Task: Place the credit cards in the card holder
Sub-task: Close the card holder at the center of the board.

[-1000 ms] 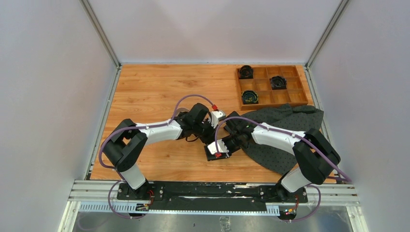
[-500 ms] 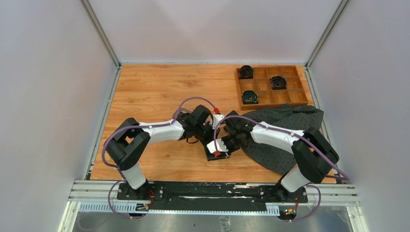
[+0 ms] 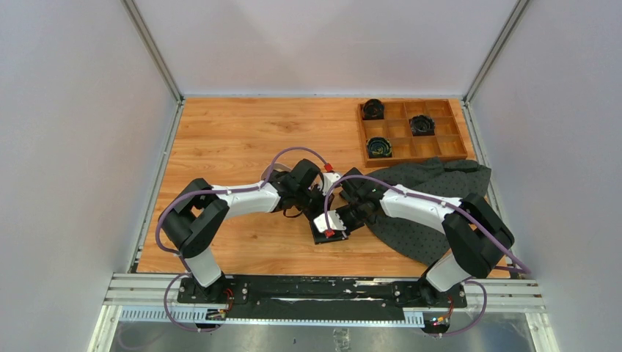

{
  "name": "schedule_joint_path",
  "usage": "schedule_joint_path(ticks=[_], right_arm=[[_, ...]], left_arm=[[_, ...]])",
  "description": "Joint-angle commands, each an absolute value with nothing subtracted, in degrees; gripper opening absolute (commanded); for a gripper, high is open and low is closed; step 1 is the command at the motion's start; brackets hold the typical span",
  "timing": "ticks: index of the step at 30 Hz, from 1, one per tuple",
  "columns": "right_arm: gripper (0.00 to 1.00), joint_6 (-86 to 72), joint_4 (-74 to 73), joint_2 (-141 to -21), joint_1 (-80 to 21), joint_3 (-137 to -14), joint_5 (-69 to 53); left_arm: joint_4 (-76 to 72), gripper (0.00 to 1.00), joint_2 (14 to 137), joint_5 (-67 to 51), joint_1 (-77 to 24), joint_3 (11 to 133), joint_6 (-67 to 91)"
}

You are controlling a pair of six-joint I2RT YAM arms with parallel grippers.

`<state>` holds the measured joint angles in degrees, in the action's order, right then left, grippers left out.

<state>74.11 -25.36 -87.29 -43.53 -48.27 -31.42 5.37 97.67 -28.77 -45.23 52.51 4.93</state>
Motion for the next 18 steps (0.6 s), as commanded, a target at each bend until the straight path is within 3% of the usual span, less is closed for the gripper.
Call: schedule_joint_path(ticks=[1, 18], right_arm=[[0.13, 73.58, -27.11, -88.86, -44.53, -48.48, -30.74], [0.12, 73.75, -27.25, -88.94, -44.51, -48.52, -30.61]], left_arm=[[4.58, 0.0, 98.66, -29.08, -45.94, 52.99, 6.27], [3.85, 0.0, 99.42, -28.98, -45.94, 51.95, 7.52]])
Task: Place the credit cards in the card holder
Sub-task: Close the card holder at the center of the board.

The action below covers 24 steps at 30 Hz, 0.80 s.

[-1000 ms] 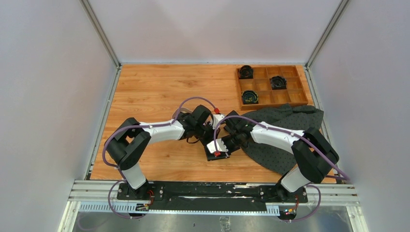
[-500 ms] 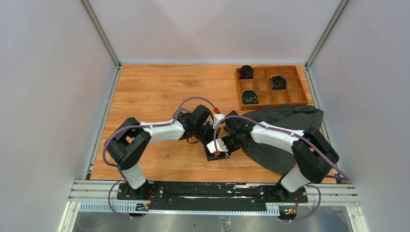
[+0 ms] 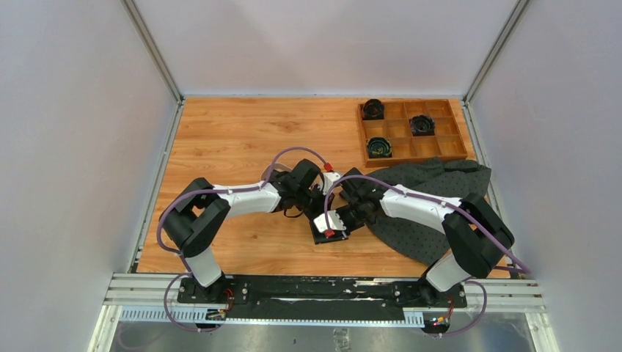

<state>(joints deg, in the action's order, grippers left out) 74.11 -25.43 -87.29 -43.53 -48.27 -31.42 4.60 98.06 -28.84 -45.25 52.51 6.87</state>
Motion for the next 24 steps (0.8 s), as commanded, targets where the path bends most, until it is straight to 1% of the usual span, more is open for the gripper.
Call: schedule_joint_path(ticks=[1, 8, 24], right_arm=[[0.12, 73.81, -27.32, -89.01, -44.54, -48.52, -30.59], [0.12, 73.81, -27.45, -88.97, -44.56, -48.52, -30.56], [0.12, 73.86, -27.58, -89.21, -44.5, -48.69, -30.21]], left_arm=[[3.74, 0.0, 99.41, -28.86, -45.96, 52.01, 7.67], [3.43, 0.0, 100.32, -28.84, -45.97, 52.15, 9.08], [1.62, 0.0, 99.4, -27.86, -45.96, 47.34, 13.13]])
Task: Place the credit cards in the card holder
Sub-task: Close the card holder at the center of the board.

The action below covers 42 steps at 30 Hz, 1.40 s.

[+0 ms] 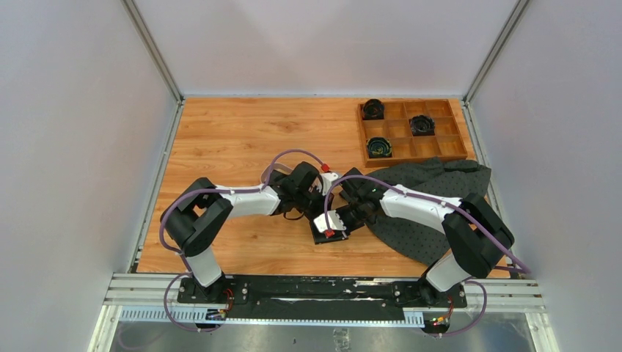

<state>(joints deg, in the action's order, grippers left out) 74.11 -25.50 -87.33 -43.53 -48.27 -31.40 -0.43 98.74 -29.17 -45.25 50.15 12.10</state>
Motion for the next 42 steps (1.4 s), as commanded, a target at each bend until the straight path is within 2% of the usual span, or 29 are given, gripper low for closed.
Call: schedule_joint_path(ticks=[1, 17, 29, 42], right_arm=[[0.12, 73.84, -27.6, -89.14, -44.53, -48.69, -30.17], [0.12, 73.96, -27.77, -88.5, -44.52, -48.43, -29.88], [0.11, 74.0, -27.95, -88.51, -44.56, -48.35, -29.53], [0.11, 73.8, -28.21, -88.27, -44.59, -48.42, -29.36]], left_arm=[[1.59, 0.0, 99.57, -27.78, -45.97, 47.25, 13.36], [-2.95, 0.0, 100.55, -28.11, -42.5, 41.25, 19.39], [-8.2, 0.0, 104.31, -32.51, -38.72, 37.88, 24.26], [-12.65, 0.0, 107.78, -33.84, -38.36, 35.01, 28.01]])
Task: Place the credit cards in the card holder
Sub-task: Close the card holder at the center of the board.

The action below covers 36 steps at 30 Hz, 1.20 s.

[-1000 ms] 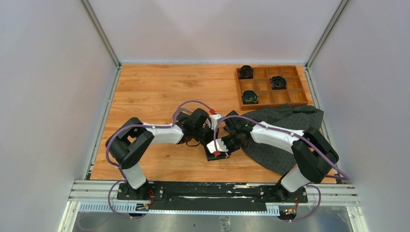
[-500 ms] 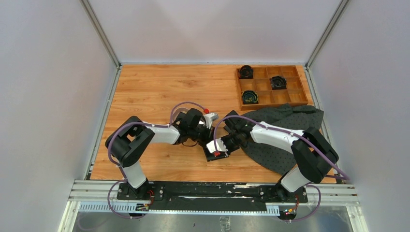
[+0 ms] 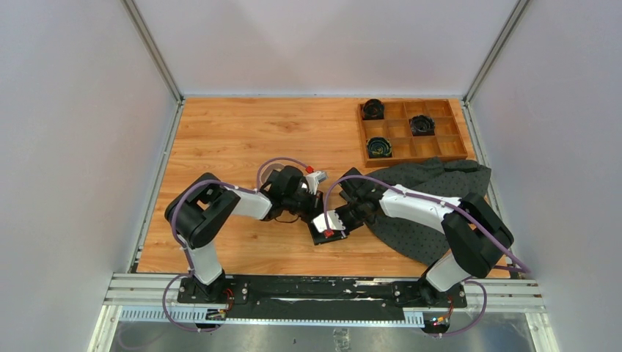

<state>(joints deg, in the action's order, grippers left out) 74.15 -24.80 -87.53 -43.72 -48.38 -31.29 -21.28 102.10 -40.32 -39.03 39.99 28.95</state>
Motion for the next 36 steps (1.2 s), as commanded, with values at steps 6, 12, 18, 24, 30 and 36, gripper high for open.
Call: schedule_joint_path(ticks=[6, 12, 18, 24, 30, 36], right_arm=[[0.11, 73.63, -28.28, -88.09, -44.62, -48.41, -29.36], [0.11, 73.51, -28.45, -87.8, -44.64, -48.38, -29.49], [0.25, 71.36, -30.93, -85.77, -44.47, -50.23, -31.8], [0.48, 67.06, -33.56, -79.02, -43.85, -51.81, -32.75], [0.52, 58.54, -40.27, -70.71, -41.89, -55.78, -28.04], [0.91, 47.43, -43.64, -57.88, -27.7, -59.62, -29.94]], left_arm=[[-15.9, 0.0, 108.81, -33.96, -37.75, 33.06, 30.23], [-17.84, 0.0, 109.2, -35.34, -37.01, 32.73, 30.59], [-17.76, 0.2, 101.95, -35.56, -37.04, 34.35, 31.74], [-17.76, 0.36, 89.93, -35.93, -37.11, 35.78, 34.58], [-14.8, 0.39, 75.28, -32.61, -37.04, 32.91, 32.11], [10.68, 0.7, 53.36, -19.07, -37.03, 38.48, 17.92]])
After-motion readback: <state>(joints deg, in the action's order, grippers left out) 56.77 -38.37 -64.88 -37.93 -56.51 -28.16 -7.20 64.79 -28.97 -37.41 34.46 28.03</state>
